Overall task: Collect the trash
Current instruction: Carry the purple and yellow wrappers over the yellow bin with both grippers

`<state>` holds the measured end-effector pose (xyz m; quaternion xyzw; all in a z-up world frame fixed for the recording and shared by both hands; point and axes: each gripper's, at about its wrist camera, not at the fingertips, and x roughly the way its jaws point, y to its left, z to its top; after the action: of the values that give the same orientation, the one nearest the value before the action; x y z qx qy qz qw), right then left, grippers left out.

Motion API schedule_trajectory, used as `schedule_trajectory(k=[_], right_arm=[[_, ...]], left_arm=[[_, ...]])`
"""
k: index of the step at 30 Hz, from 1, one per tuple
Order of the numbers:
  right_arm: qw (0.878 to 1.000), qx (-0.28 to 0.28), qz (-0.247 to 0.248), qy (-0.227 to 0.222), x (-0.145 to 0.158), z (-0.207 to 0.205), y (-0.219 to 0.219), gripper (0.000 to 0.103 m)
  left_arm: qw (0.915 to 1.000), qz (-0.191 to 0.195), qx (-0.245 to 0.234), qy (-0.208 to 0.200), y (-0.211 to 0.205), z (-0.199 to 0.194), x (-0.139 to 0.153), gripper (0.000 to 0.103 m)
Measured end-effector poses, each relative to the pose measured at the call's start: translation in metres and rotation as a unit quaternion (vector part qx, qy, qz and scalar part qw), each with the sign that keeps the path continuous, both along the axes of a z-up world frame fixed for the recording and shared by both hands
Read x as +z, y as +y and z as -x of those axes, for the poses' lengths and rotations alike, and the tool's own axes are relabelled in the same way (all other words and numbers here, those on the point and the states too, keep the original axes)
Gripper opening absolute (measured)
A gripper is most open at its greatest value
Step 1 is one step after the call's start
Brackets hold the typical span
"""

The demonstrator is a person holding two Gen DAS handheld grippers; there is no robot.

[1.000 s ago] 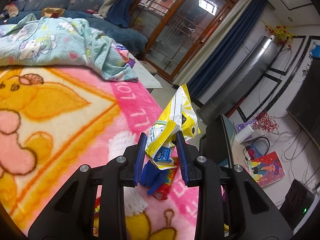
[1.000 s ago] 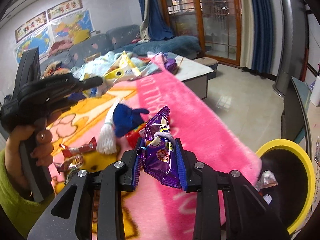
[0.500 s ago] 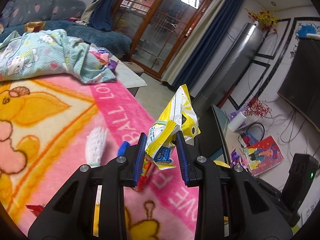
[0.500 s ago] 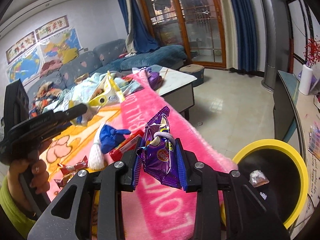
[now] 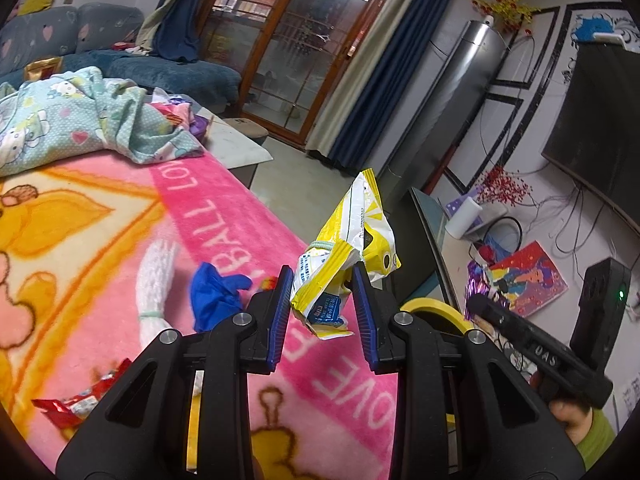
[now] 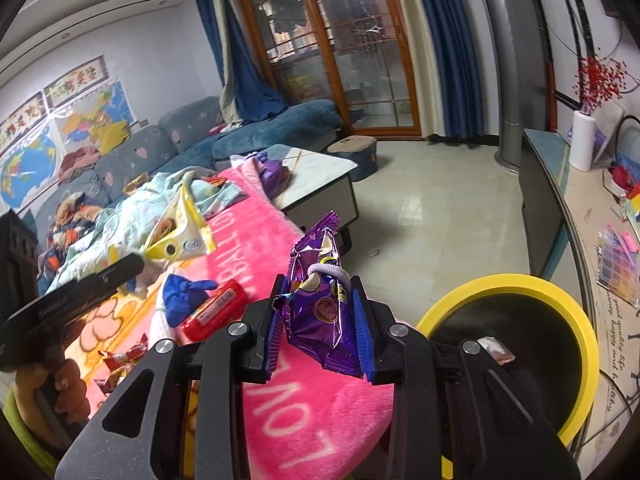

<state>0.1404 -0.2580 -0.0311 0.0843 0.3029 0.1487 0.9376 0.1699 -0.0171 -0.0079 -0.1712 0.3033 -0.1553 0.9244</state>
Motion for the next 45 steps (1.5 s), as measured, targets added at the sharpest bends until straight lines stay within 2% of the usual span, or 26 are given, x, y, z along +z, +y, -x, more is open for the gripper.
schedule_trajectory(k=[12, 20, 36, 45], right_arm=[[0.997, -0.072, -0.004, 0.006, -0.013, -0.002, -0.056, 0.03], [0.992, -0.125, -0.011, 0.02, -0.026, -0.003, -0.099, 0.03], [0.979, -0.19, -0.046, 0.06, -0.059, -0.003, -0.159, 0.03], [0.974, -0.21, -0.043, 0.079, -0.072, -0.004, -0.177, 0.03]], left_arm=[[0.9982, -0.025, -0.054, 0.007, -0.043, 0.006, -0.011, 0.023], [0.9937, -0.05, -0.099, 0.009, -0.083, 0.013, -0.02, 0.024], [0.9795, -0.103, -0.172, 0.018, -0.155, 0.02, -0.043, 0.024], [0.9684, -0.127, -0.212, 0.03, -0.198, 0.019, -0.062, 0.024]])
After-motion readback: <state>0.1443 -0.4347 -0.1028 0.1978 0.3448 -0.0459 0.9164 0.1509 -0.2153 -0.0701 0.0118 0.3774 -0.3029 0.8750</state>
